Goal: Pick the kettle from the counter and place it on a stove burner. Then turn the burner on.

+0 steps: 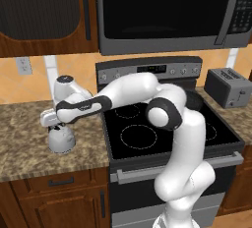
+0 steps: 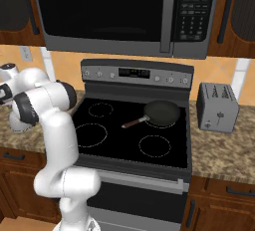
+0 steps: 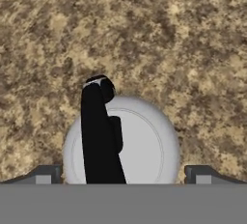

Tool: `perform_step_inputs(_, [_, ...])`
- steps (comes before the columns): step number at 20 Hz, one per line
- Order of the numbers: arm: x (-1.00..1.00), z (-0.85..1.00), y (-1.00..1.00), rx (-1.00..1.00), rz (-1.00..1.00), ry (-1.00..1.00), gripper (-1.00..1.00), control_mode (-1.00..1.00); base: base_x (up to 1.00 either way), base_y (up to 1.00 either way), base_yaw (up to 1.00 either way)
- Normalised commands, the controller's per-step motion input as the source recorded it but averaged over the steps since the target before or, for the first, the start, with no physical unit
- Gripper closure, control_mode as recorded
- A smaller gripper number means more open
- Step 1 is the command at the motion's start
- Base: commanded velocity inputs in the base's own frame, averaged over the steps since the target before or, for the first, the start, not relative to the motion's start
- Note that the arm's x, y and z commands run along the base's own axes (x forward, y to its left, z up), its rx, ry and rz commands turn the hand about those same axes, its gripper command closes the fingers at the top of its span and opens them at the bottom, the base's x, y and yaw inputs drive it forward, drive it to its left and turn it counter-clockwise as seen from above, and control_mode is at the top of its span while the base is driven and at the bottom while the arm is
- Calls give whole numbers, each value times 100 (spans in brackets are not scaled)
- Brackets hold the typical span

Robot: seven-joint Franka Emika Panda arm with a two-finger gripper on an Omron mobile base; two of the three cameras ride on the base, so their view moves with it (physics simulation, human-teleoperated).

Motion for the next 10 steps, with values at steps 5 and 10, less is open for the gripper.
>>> perform_step_inputs(5, [0, 0, 0, 0, 0, 0, -100, -100, 0, 0, 0])
perform_step_inputs(10, [0, 0, 0, 0, 0, 0, 100, -100, 0, 0, 0])
